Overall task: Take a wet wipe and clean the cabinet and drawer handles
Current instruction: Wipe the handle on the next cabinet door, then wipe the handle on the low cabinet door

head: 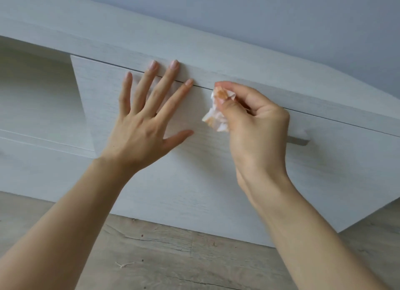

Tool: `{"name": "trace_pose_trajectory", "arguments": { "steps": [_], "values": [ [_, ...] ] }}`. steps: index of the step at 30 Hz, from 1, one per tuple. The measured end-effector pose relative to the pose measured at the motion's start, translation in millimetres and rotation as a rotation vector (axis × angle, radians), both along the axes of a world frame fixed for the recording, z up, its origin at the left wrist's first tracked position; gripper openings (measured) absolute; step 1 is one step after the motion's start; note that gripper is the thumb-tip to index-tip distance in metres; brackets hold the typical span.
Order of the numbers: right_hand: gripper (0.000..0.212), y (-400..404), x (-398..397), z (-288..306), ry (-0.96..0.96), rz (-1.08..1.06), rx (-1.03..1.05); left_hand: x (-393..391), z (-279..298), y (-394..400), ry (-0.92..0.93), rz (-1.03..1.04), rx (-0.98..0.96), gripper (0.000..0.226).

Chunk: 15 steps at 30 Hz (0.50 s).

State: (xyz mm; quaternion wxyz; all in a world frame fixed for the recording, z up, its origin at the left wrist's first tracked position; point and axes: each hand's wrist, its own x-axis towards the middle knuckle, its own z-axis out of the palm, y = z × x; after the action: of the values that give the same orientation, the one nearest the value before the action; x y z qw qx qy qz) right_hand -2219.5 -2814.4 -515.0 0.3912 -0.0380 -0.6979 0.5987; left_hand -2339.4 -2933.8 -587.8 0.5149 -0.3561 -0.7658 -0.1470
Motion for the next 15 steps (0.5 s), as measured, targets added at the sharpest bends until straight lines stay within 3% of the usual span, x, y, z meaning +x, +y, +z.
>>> {"name": "trace_pose_trajectory", "arguments": {
  "steps": [10,15],
  "values": [
    [0.007,-60,-38,-18,-0.166,0.427,-0.042,2,-2,-131,-0.282,0.300,-0.157,0.078],
    [0.013,-88,-64,-39,-0.242,0.556,-0.127,14,7,-182,-0.431,0.457,-0.158,0.080]
  ]
}}
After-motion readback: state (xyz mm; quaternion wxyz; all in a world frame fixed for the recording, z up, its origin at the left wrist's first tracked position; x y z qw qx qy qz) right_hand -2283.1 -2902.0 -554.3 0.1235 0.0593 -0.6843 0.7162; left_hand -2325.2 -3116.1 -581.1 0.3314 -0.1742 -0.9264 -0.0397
